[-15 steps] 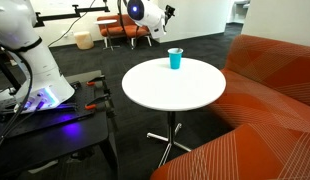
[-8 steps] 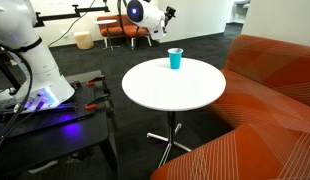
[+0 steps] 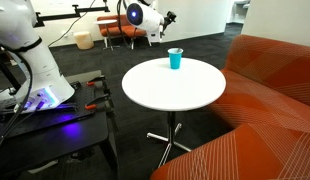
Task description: Put the pen on the table
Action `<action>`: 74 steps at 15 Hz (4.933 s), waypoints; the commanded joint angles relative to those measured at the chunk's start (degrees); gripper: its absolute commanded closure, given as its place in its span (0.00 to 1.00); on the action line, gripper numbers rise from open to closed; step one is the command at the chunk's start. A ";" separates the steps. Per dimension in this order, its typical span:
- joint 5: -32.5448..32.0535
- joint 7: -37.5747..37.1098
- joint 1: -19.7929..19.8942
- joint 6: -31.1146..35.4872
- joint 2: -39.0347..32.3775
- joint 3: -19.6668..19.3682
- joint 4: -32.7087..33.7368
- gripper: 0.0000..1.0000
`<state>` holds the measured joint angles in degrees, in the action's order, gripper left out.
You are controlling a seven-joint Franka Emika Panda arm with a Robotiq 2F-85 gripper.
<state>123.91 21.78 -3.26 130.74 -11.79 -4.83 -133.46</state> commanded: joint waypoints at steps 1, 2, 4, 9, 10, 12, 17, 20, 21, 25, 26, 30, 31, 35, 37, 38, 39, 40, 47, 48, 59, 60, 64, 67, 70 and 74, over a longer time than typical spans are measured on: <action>0.34 -5.31 -0.01 4.43 0.79 1.33 -0.10 0.00; 0.22 -6.70 -0.21 5.96 0.76 1.63 0.01 0.00; -0.64 -9.98 -0.38 8.46 0.58 2.32 0.17 0.00; -1.72 -15.13 -0.26 11.02 0.21 3.30 0.53 0.00; -1.77 -15.84 -0.25 11.48 0.11 3.35 0.68 0.01; -1.56 -16.58 -0.20 11.65 -0.27 3.33 1.02 0.12; 0.06 -16.40 -0.33 11.81 -2.64 3.29 2.89 0.29; 0.93 -16.34 -0.48 11.84 -4.90 3.24 4.52 0.29; 1.39 -16.26 -0.56 12.09 -5.77 3.19 5.22 0.29; 2.56 -16.55 -0.95 13.26 -8.53 3.08 7.67 0.38; 2.92 -16.65 -1.05 13.61 -9.06 3.07 8.24 0.43; 5.07 -17.40 -1.36 15.52 -10.93 2.99 10.29 0.54; 5.51 -18.06 -1.38 15.85 -11.23 3.07 10.66 0.58; 6.39 -21.15 -1.73 17.57 -12.03 3.42 11.51 0.48; 6.81 -22.25 -1.87 18.08 -12.04 3.53 11.56 0.47; 7.11 -22.61 -1.95 18.37 -11.95 3.54 11.51 0.51; 7.45 -22.70 -2.04 18.60 -11.92 3.54 11.52 0.56; 7.66 -23.16 -2.11 18.97 -11.88 3.56 11.52 0.56; 7.14 -27.51 -2.28 22.61 -12.07 4.38 11.85 0.61; 6.78 -28.35 -2.22 22.89 -12.21 4.59 11.89 0.61; 6.26 -33.92 -1.83 23.63 -13.74 5.24 12.97 0.67; 6.18 -34.15 -1.80 23.59 -13.95 5.25 13.16 0.67; 5.57 -35.56 -1.50 23.24 -15.02 5.26 14.17 0.66; 4.91 -36.61 -1.24 23.07 -16.00 5.25 15.23 0.67; 4.33 -37.67 -1.04 23.06 -16.92 5.21 16.40 0.67; 3.43 -38.82 -0.70 22.80 -18.00 5.31 17.73 0.67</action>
<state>128.81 -14.12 -4.68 152.56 -28.71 -0.24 -117.87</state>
